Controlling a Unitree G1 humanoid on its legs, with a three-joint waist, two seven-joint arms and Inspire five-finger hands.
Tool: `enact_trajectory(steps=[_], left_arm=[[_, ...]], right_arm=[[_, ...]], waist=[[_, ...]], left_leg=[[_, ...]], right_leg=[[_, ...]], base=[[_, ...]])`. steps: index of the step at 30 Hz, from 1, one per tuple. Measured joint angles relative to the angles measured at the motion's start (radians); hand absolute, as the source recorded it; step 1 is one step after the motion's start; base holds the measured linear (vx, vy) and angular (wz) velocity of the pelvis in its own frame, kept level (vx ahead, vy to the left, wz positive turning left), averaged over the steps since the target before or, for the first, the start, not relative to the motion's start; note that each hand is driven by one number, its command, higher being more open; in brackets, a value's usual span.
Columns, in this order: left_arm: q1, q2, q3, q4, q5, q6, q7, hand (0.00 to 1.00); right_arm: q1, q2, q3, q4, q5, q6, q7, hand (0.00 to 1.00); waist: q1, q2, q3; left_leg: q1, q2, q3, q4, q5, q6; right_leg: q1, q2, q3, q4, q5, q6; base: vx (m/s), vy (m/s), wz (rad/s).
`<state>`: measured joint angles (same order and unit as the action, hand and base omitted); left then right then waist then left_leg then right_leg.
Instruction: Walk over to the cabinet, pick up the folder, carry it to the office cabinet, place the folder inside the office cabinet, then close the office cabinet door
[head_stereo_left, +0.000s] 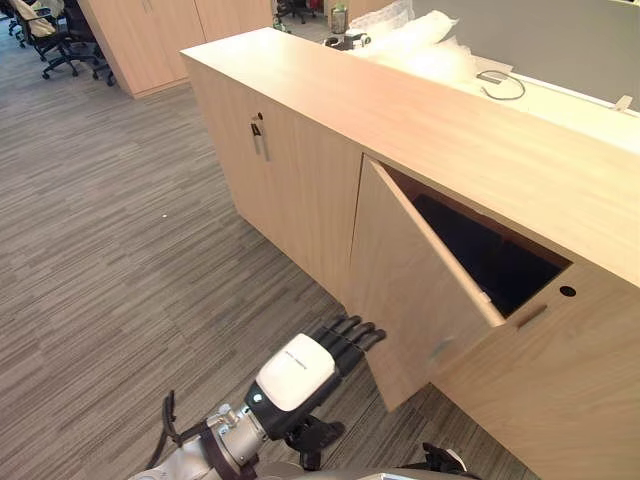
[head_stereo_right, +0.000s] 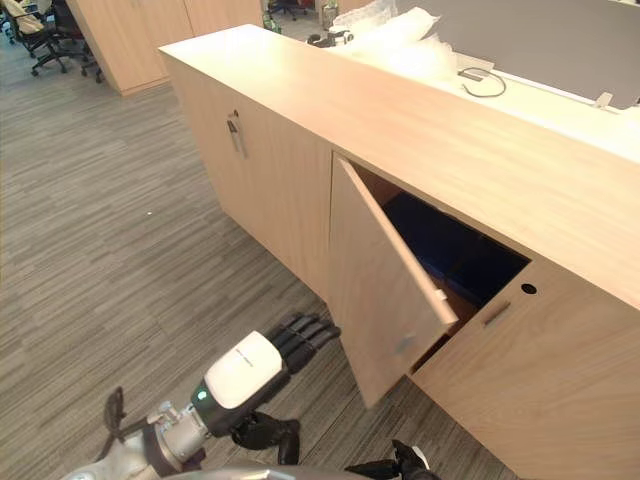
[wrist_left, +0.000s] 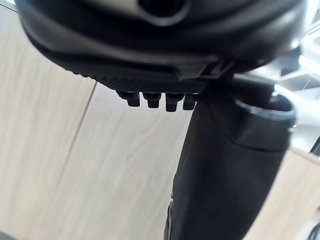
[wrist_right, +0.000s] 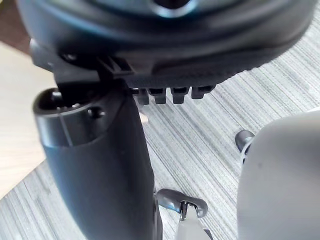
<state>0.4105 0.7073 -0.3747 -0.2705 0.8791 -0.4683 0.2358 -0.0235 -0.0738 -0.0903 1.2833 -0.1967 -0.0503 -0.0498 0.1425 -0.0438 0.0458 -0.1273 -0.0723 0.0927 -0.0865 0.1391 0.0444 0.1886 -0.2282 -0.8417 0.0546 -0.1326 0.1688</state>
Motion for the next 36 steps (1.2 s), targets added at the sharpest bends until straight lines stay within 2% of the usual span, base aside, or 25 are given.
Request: enact_trajectory(steps=[1,4,6,8,11,13,14,16,17,18,19,20,21,22,23,24,25,26,27,28,29,33,36], left_arm=[[0.0,0.001,0.01,0.014,0.021,0.023,0.006,1.0],[-0.003,-0.014,0.007,0.021,0.036,0.04,0.03,1.0],[-0.01,-0.06,0.0,0.04,0.037,0.045,0.061,1.0],[-0.047,-0.11,-0.025,0.133,0.037,0.047,0.097,1.0],[-0.114,-0.201,-0.04,0.386,0.077,0.093,0.105,1.0],[-0.152,-0.314,-0.005,0.646,0.108,0.149,0.103,1.0],[-0.156,-0.345,0.016,0.707,0.111,0.168,0.103,1.0],[-0.193,-0.459,0.187,0.924,0.08,0.243,0.096,1.0],[-0.212,-0.485,0.243,0.975,0.056,0.265,0.1,1.0],[-0.242,-0.539,0.376,1.071,0.004,0.315,0.125,1.0],[-0.252,-0.563,0.445,1.112,-0.051,0.342,0.137,1.0],[-0.267,-0.595,0.566,1.184,-0.183,0.381,0.158,1.0],[-0.267,-0.608,0.655,1.226,-0.321,0.4,0.172,1.0],[-0.261,-0.61,0.685,1.241,-0.391,0.405,0.173,1.0],[-0.244,-0.62,0.726,1.257,-0.514,0.412,0.173,1.0],[-0.228,-0.629,0.746,1.257,-0.598,0.413,0.17,1.0],[-0.218,-0.643,0.747,1.257,-0.669,0.412,0.167,1.0],[-0.206,-0.664,0.751,1.257,-0.724,0.412,0.161,1.0],[-0.184,-0.695,0.757,1.257,-0.781,0.41,0.155,1.0],[-0.173,-0.704,0.755,1.258,-0.836,0.407,0.147,1.0],[-0.174,-0.707,0.756,1.258,-0.883,0.398,0.143,1.0],[-0.2,-0.704,0.754,1.255,-1.054,0.346,0.108,1.0],[-0.205,-0.703,0.751,1.264,-1.202,0.332,-0.005,1.0]], right_arm=[[-0.007,0.003,0.005,0.004,0.001,-0.003,-0.001,1.0],[-0.014,0.012,0.005,0.007,0.002,-0.004,-0.004,1.0],[-0.026,0.019,0.005,0.005,0.006,-0.005,-0.006,1.0],[-0.029,0.026,0.017,-0.016,0.031,-0.007,-0.015,1.0],[-0.029,0.043,0.019,-0.062,0.079,-0.012,-0.029,1.0],[-0.031,0.049,-0.003,-0.099,0.082,-0.014,-0.039,1.0],[-0.031,0.051,-0.008,-0.105,0.083,-0.013,-0.044,1.0],[-0.011,0.053,-0.011,-0.136,0.085,-0.013,-0.066,1.0],[-0.008,0.053,-0.011,-0.137,0.085,-0.013,-0.071,1.0],[-0.002,0.048,-0.011,-0.138,0.086,-0.012,-0.077,1.0],[0.007,0.045,-0.011,-0.138,0.087,-0.01,-0.081,1.0],[0.029,0.04,-0.012,-0.138,0.093,0.0,-0.088,1.0],[0.035,0.036,-0.031,-0.136,0.116,0.011,-0.091,1.0],[0.033,0.034,-0.039,-0.135,0.119,0.016,-0.091,1.0],[0.023,0.033,-0.046,-0.134,0.12,0.02,-0.092,1.0],[0.012,0.028,-0.046,-0.131,0.12,0.023,-0.093,1.0],[0.009,0.023,-0.046,-0.13,0.121,0.028,-0.092,1.0],[0.009,0.017,-0.045,-0.127,0.121,0.03,-0.091,1.0],[0.006,0.009,-0.046,-0.109,0.121,0.032,-0.091,1.0],[0.009,0.006,-0.047,-0.109,0.124,0.032,-0.088,1.0],[0.013,0.018,-0.047,-0.112,0.127,0.033,-0.083,1.0],[0.005,0.053,-0.045,-0.113,0.166,0.029,-0.07,1.0],[-0.003,0.073,-0.046,-0.114,0.181,0.027,-0.064,1.0]], waist=[[0.001,0.0,0.001],[0.001,-0.005,0.004],[-0.009,-0.011,0.007],[-0.018,-0.013,0.01],[-0.046,-0.015,0.018],[-0.06,-0.008,0.029],[-0.063,-0.008,0.034],[-0.09,-0.028,0.049],[-0.093,-0.034,0.055],[-0.096,-0.03,0.066],[-0.097,-0.028,0.067],[-0.097,-0.022,0.066],[-0.093,-0.02,0.065],[-0.088,-0.019,0.065],[-0.086,-0.018,0.073],[-0.084,-0.019,0.086],[-0.075,-0.015,0.094],[-0.056,-0.006,0.1],[-0.032,0.019,0.097],[-0.035,0.044,0.093],[-0.04,0.036,0.091],[-0.042,0.005,0.073],[-0.045,0.004,0.067]], left_leg=[[-0.004,-0.001,-0.002,0.0,0.003,0.004],[-0.008,-0.001,-0.004,0.001,0.004,0.004],[-0.007,0.005,0.005,0.001,0.004,0.004],[0.006,0.012,0.017,0.0,0.002,0.002],[0.044,0.041,0.073,0.0,-0.009,-0.014],[0.079,0.083,0.163,0.001,-0.021,-0.031],[0.091,0.093,0.185,0.001,-0.025,-0.036],[0.11,0.123,0.261,0.036,-0.058,-0.055],[0.103,0.136,0.283,0.073,-0.081,-0.057],[0.078,0.176,0.323,0.177,-0.139,-0.064],[0.067,0.201,0.34,0.234,-0.17,-0.065],[0.048,0.243,0.363,0.321,-0.216,-0.075],[0.027,0.268,0.334,0.371,-0.234,-0.071],[0.014,0.271,0.279,0.381,-0.236,-0.069],[-0.008,0.268,0.15,0.398,-0.238,-0.072],[-0.031,0.26,0.059,0.436,-0.238,-0.072],[-0.062,0.243,-0.029,0.488,-0.247,-0.081],[-0.065,0.214,-0.124,0.497,-0.289,-0.108],[-0.02,0.171,-0.244,0.415,-0.304,-0.13],[0.012,0.174,-0.244,0.361,-0.305,-0.116],[0.025,0.161,-0.242,0.324,-0.288,-0.112],[0.055,0.119,-0.232,0.226,-0.234,-0.098],[0.089,0.102,-0.224,0.17,-0.206,-0.091]], right_leg=[[0.0,0.004,-0.002,-0.006,0.002,0.003],[0.0,0.008,-0.001,-0.013,0.003,0.005],[-0.003,0.01,0.01,-0.015,0.003,0.004],[0.0,0.013,0.029,-0.016,0.004,-0.001],[-0.001,0.014,0.083,0.002,-0.001,-0.014],[-0.05,0.005,0.147,0.088,-0.018,-0.043],[-0.061,0.003,0.16,0.107,-0.022,-0.05],[-0.072,0.016,0.208,0.098,-0.025,-0.055],[-0.072,0.02,0.226,0.085,-0.025,-0.055],[-0.073,0.037,0.267,0.065,-0.016,-0.064],[-0.073,0.05,0.29,0.056,-0.012,-0.069],[-0.076,0.074,0.33,0.045,-0.006,-0.077],[-0.092,0.095,0.371,0.029,0.006,-0.086],[-0.105,0.107,0.393,0.023,0.013,-0.091],[-0.127,0.125,0.439,0.015,0.032,-0.101],[-0.14,0.127,0.465,0.013,0.04,-0.105],[-0.146,0.125,0.491,0.011,0.052,-0.109],[-0.149,0.118,0.524,0.007,0.062,-0.109],[-0.156,0.122,0.557,0.003,0.071,-0.104],[-0.149,0.135,0.563,-0.008,0.075,-0.097],[-0.142,0.127,0.557,-0.03,0.094,-0.083],[-0.121,0.089,0.55,-0.109,0.143,-0.065],[-0.103,0.071,0.549,-0.136,0.162,-0.058]], base=[[0.03,-0.047,0.05],[0.04,-0.046,0.05],[0.04,-0.054,-0.11],[0.02,-0.042,-0.28],[0.0,-0.053,-0.69],[-0.06,-0.017,-1.19],[-0.07,-0.015,-1.27],[-0.07,-0.042,-1.06],[-0.09,-0.088,-1.08],[-0.09,-0.094,-1.0],[-0.08,-0.116,-1.19],[0.0,-0.114,-1.05],[0.03,-0.117,-1.02],[0.05,-0.142,-1.0],[0.03,-0.11,-0.86],[0.02,-0.087,-0.87],[0.01,-0.002,-0.77],[-0.01,0.152,-1.0],[0.0,0.199,-0.88],[-0.01,0.223,-0.53],[-0.01,0.105,-0.07],[-0.02,0.124,0.03],[-0.03,0.077,-0.01]])
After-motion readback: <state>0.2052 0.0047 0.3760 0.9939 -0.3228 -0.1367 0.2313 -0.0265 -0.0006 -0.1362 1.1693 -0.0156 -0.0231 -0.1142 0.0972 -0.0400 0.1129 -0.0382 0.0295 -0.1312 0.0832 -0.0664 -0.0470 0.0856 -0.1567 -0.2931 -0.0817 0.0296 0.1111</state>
